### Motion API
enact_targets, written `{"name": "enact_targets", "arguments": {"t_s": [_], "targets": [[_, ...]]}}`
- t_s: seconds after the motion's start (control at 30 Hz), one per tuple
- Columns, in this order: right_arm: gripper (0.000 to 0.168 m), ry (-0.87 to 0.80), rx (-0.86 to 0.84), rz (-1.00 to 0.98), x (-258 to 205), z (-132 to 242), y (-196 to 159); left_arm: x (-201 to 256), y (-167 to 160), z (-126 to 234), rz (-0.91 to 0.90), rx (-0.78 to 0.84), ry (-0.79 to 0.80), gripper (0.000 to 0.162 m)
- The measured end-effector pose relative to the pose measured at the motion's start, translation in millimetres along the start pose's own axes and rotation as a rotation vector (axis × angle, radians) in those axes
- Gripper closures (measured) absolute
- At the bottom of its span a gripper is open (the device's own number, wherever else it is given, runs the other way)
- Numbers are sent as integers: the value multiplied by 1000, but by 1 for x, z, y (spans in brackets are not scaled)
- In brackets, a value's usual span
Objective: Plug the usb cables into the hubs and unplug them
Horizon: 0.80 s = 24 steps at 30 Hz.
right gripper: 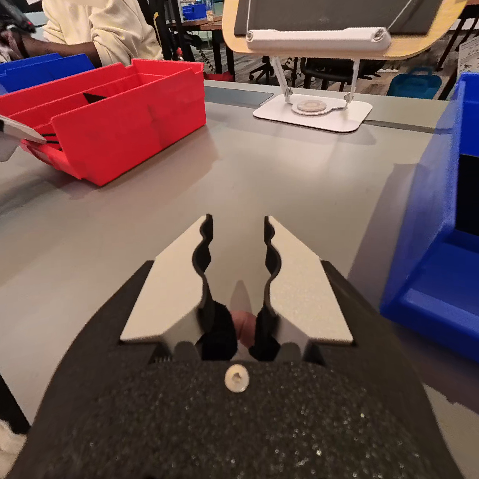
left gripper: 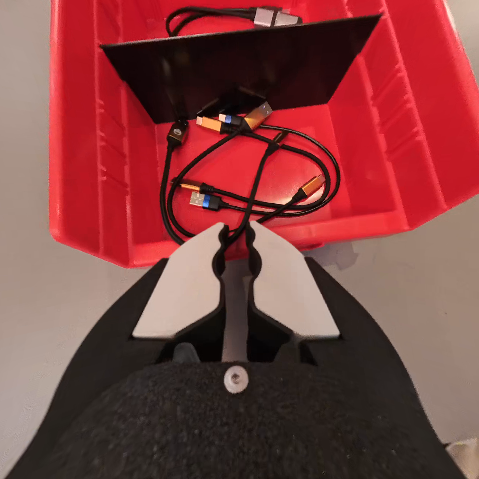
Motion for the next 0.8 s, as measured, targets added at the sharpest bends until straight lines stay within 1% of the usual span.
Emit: {"name": "enact_targets", "arguments": {"t_s": [0.07, 0.23, 0.37, 0.47, 0.57, 0.67, 0.73, 0.8], "targets": [[130, 2, -1, 8, -1, 0, 0, 0, 0, -1, 23, 15, 13, 151], [130, 16, 4, -21, 1, 1, 0, 3, -1, 1, 16, 27, 17, 159], [130, 23, 6, -42, 3, 4, -1, 12, 9, 16, -3, 76, -15, 159], [130, 21, 11, -41, 3, 5, 0, 25, 27, 43, -59, 163, 2, 159], [130, 16, 18, -34, 2, 7, 1, 48, 54, 88, -129, 310, 13, 159], [130, 10, 30, -30, 3, 10, 2, 82, 78, 131, -211, 455, -9, 159], [130, 5, 42, -36, 4, 13, 4, 111, 85, 144, -262, 508, -61, 159], [130, -5, 55, -41, 7, 16, 6, 144, 85, 144, -291, 531, -143, 159]]}}
Point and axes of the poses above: each gripper's, where its closed fingertips meet, z back along the fingers, y out of its top, x = y × z across the jaws, the point moved 4 cm from there along z, back along the fingers, and after that the axes turned 6 degrees about -x, right-handed, at the moved point
